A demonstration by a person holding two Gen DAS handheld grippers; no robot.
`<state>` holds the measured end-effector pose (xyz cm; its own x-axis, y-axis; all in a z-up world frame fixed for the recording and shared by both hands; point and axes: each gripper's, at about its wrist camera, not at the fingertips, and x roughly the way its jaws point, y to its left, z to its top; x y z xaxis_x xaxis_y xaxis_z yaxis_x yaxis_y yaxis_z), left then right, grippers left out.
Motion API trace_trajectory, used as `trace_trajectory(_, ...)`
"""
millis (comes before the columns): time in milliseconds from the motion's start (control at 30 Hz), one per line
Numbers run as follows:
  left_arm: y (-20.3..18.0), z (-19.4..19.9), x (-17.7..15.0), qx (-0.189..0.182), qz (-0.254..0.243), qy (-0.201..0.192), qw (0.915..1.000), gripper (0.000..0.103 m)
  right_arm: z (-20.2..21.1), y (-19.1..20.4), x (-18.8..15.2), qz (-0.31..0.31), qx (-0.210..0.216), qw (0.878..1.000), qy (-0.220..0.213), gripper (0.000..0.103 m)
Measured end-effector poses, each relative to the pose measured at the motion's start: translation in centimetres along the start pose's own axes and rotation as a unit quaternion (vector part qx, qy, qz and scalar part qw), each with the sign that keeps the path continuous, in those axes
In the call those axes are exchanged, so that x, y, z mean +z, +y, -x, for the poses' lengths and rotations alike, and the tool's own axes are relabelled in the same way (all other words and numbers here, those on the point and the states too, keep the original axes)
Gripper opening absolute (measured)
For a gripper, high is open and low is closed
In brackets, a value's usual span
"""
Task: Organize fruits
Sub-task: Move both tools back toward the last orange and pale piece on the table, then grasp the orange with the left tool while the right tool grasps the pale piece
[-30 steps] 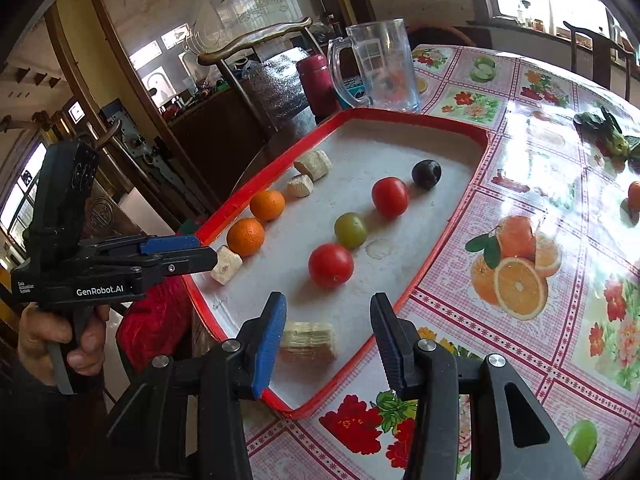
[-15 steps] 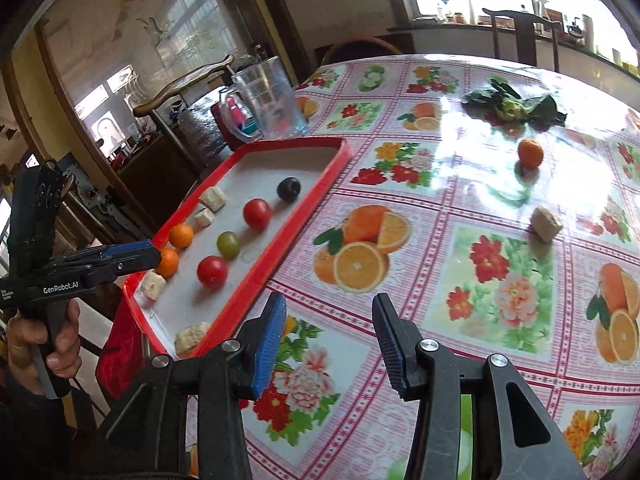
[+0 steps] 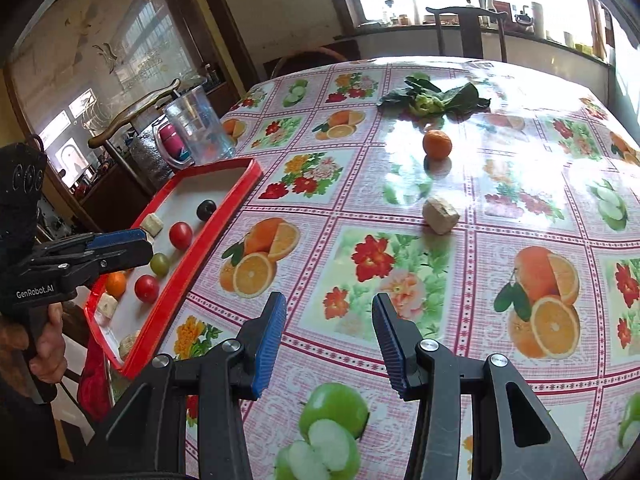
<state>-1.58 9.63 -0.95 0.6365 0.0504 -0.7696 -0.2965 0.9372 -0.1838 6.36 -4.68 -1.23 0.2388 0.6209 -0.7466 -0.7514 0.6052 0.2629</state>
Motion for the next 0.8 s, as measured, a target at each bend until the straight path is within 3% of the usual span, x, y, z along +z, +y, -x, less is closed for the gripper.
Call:
trace_trajectory(433, -5.0, -4.7, 6.5, -0.013, -0.062, -0.002, 0.998, 0.05, -0.8, -4.1, 2.6, -0.019, -0.041, 0.999, -0.013, 0.047)
trace_trajectory(800, -6.7, -12.7, 12.3, -0.025, -0.061, 0.033, 0.9973, 0.05, -4.5, -6.4, 5.2, -0.019, -0.062, 0.998, 0.008, 0.047)
